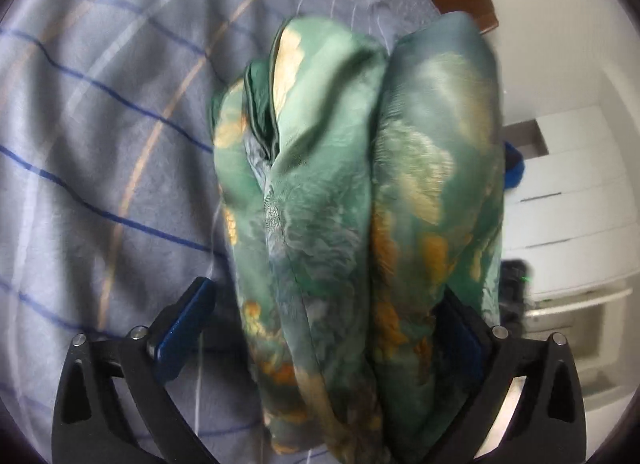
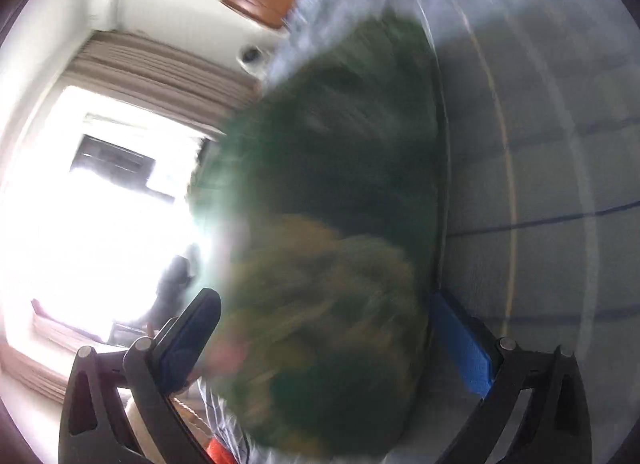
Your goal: Fold large clothes
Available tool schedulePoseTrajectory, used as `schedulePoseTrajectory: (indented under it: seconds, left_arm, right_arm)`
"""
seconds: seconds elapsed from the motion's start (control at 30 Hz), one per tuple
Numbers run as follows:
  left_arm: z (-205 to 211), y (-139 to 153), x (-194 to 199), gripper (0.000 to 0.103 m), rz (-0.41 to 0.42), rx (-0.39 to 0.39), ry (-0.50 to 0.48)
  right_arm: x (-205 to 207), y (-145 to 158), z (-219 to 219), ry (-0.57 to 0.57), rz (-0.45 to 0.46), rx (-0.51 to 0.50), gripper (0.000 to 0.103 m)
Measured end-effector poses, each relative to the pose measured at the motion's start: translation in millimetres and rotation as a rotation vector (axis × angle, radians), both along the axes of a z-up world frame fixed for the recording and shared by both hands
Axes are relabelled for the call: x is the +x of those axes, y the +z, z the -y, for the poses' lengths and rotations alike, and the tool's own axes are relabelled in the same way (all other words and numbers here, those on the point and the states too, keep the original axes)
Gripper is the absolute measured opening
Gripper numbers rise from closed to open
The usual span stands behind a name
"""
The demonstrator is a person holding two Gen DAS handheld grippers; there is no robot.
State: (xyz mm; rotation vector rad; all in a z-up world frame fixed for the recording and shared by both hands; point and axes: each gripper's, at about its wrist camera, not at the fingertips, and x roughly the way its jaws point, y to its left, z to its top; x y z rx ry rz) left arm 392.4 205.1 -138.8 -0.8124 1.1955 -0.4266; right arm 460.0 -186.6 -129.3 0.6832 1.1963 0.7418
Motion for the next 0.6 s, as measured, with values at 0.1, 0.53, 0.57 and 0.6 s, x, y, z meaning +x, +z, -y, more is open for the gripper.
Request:
schedulePoseTrajectory:
  seconds: [0.1,0.53,0.57,0.6]
  left_arm:
    - [1,-18,9,0.103,-0.031,-0.125,-0.001]
    - [34,101,9,0.081,0.338,0.009,-0.034]
    - [37,103,15,0.09,0.35,0.04,-0.029]
    - [40,99,21,0.094,0.349,0.076,-0.026]
  right_arm:
    - [15,-41,-15,0.008,-0.122,0.138,0.102]
    - [-50,106,-102,0.18,0.607,-0.336,0.088]
    - [-42,109,-98,0.16,0.602,-0.311,0.088]
    - [-34,108,-94,0.148,0.583,-0.291,0.089]
